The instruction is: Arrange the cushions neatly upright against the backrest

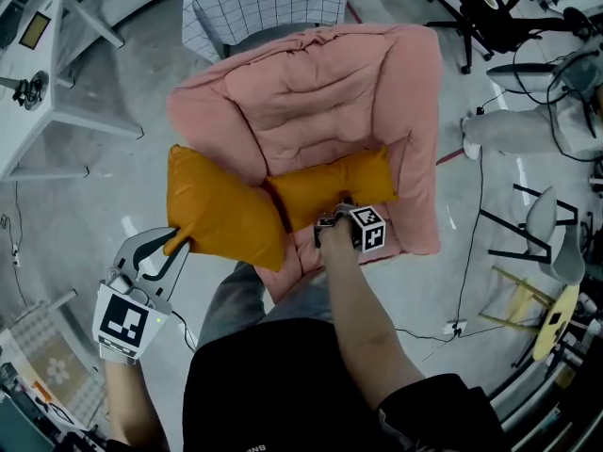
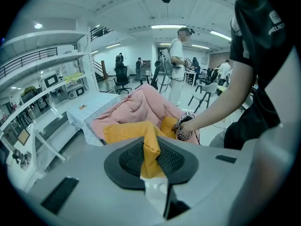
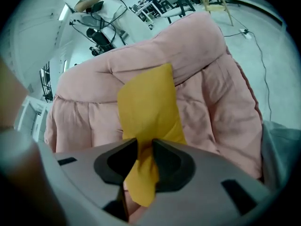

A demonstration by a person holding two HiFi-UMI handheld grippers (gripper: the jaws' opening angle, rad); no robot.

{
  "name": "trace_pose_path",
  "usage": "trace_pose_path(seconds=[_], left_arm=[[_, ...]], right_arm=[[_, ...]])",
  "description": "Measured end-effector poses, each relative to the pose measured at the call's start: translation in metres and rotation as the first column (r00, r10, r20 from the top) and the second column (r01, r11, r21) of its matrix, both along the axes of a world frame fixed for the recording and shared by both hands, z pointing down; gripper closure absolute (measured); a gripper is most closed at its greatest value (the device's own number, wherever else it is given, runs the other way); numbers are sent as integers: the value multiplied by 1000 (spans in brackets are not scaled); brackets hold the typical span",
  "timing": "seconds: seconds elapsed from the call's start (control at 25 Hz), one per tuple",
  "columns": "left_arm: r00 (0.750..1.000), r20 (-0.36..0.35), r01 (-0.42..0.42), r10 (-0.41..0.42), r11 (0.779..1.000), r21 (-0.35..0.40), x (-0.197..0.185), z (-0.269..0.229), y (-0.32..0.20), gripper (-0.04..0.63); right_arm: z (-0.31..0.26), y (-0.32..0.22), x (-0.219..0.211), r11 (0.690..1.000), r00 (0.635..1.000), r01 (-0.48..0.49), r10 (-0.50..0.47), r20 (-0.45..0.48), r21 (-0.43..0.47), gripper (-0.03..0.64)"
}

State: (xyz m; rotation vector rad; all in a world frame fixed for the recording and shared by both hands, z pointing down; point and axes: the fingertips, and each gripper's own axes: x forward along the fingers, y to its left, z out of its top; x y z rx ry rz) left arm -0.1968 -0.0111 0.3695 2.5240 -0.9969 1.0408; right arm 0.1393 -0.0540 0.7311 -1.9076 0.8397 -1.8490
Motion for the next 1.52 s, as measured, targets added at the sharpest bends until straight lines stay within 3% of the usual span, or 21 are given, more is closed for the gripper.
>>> trace_pose_path(seconds=[0.8,1.0,1.24,1.36,1.44,1.52], left_arm=[[996,12,92,-91,994,-58,7,11,-20,532],[996,11,93,-92,993,-66,6,15,-18,532],[998,17,65,-64,996,-65,9,18,-18,532],[998,14,54,-53,997,-60,12,17,-17,532],[999,10,49,-48,997,-57,14,16,-17,532],[999,3,41,-41,998,-51,16,16,-19,532]], right_arm=[[71,-15,1,988,987,109,-121,-109,-112,472],[73,-16,1,982,977,133,-152,-148,-132,466],[53,-7,3,973,966,165,-192,-172,-162,413],[34,-4,9,952,934,266,-293,-206,-149,360],[18,-10,15,923,882,363,-385,-271,-131,342],[9,-17,17,869,809,472,-495,-318,-150,342]])
